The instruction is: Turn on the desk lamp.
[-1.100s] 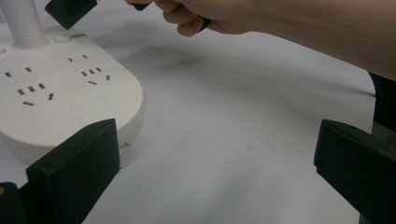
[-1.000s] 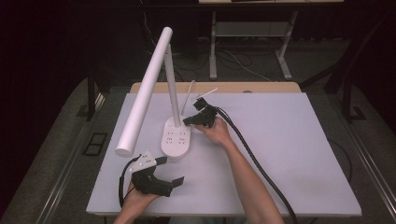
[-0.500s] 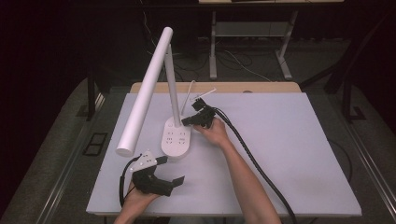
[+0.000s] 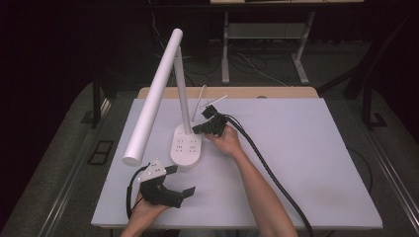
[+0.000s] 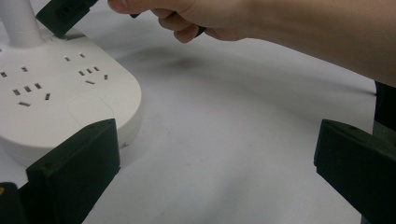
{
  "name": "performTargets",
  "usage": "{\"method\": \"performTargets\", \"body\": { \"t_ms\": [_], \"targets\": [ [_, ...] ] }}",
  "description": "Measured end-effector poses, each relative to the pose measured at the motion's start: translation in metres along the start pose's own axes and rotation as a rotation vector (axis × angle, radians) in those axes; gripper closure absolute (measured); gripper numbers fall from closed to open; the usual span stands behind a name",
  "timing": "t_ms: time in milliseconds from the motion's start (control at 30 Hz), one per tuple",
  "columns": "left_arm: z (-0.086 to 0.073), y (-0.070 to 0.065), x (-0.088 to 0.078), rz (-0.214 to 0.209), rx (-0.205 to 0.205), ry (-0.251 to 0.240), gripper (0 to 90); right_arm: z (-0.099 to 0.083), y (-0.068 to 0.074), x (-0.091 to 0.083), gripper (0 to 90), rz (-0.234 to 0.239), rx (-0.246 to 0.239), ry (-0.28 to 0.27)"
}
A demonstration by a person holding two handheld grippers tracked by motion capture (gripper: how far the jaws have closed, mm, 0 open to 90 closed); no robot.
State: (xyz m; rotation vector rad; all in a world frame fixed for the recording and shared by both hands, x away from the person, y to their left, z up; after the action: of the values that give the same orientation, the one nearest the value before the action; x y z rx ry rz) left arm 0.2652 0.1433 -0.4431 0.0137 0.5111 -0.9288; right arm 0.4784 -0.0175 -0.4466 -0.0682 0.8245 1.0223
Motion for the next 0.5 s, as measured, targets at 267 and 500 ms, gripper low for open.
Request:
{"method": "performTargets", "body": {
  "t_ms": [267,500],
  "targets": [
    [0.0001,-0.0001,-0.0002,0.001,0.000,-0.002,0.0,0.0001,-0.0002,-0.0015,90.0,0.012,0.008,-0.003],
    [0.0000,-0.0004,-0.0003,0.001,0.000,-0.004,0.0,0.0004,0.0022,-0.0066,90.0,-0.002,-0.017,0.007]
  ]
}}
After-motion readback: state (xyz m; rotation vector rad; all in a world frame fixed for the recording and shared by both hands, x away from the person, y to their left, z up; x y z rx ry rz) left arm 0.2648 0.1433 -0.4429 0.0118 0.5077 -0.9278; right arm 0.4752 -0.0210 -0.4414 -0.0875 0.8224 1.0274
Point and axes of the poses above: each handheld gripper's, and its own axes: x roughly forward along the jaws, z roughly out of its top, y roughly to its left, the point moved 3 cm from there along x, roughly forward along the jaws, and after that the axes turned 1 degree about -y, right-handed, at the moved point
